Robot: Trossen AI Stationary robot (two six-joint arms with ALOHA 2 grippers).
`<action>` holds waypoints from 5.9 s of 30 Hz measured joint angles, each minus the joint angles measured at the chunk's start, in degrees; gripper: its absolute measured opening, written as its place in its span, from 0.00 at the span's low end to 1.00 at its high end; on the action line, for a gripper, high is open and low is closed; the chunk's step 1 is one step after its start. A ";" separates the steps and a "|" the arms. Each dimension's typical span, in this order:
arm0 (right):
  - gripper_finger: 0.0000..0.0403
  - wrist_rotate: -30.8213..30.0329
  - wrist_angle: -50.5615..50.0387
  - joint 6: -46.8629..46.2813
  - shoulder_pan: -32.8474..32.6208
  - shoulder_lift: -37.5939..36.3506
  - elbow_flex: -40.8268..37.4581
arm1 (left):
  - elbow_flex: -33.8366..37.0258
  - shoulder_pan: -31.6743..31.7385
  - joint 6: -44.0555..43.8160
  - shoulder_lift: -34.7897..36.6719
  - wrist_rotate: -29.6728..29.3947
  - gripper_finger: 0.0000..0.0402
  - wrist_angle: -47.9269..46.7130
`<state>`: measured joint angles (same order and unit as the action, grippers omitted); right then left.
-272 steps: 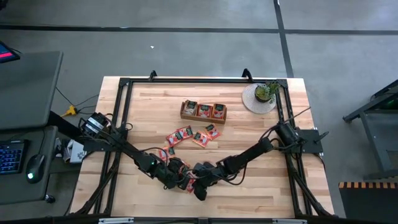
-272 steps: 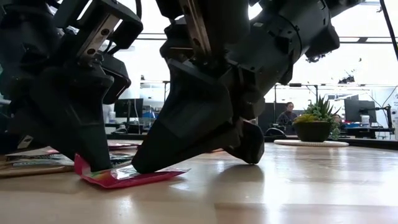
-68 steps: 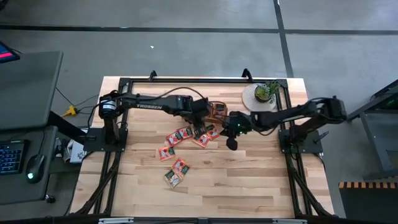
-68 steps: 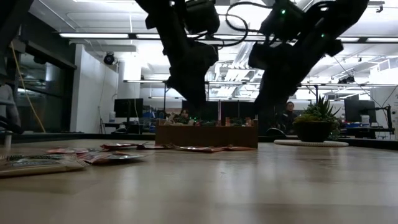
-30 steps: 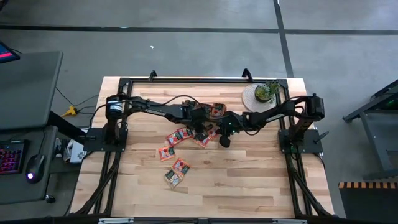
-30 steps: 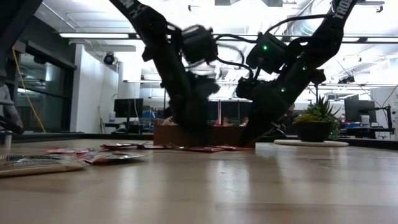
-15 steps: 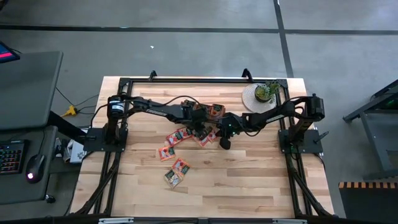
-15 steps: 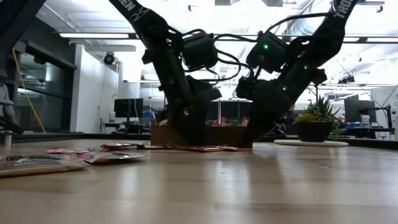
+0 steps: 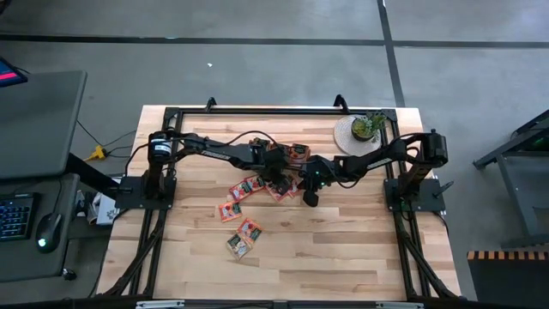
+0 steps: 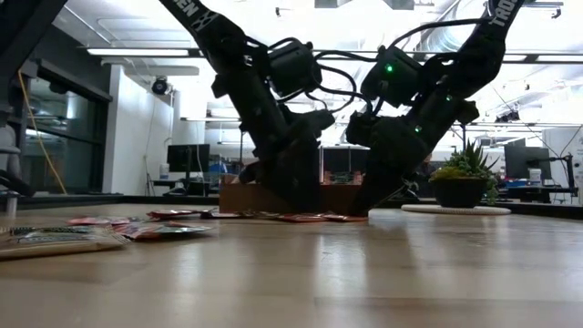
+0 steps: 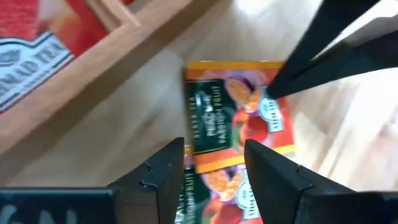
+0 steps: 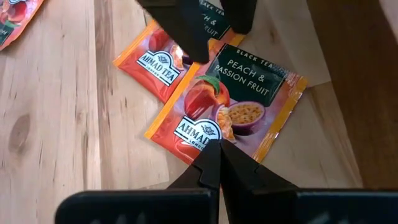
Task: Pick & Place Tea
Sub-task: Put the orange tea bag into the right section of the wooden organizer
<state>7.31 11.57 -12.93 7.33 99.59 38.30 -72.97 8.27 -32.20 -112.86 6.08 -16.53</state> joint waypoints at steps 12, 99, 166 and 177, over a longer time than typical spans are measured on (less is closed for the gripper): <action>0.00 0.60 0.23 -0.12 -1.45 0.04 -0.07 | 0.00 0.02 -3.01 0.00 0.47 0.49 0.37; 0.00 -8.57 -18.23 -11.28 -0.87 -42.16 -0.07 | -30.61 -0.04 49.14 0.62 -27.04 0.00 -28.79; 0.00 -5.46 -20.44 -8.90 2.03 -48.09 -0.07 | -30.56 0.35 76.98 -9.32 -37.70 0.43 -21.05; 0.00 -3.78 -20.46 -7.60 2.05 -47.77 -0.07 | -30.49 2.20 50.65 -2.00 -33.61 0.43 -33.59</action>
<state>3.53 -8.88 -20.53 9.39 51.82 38.24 -103.46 10.48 18.46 -114.85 -27.52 -50.12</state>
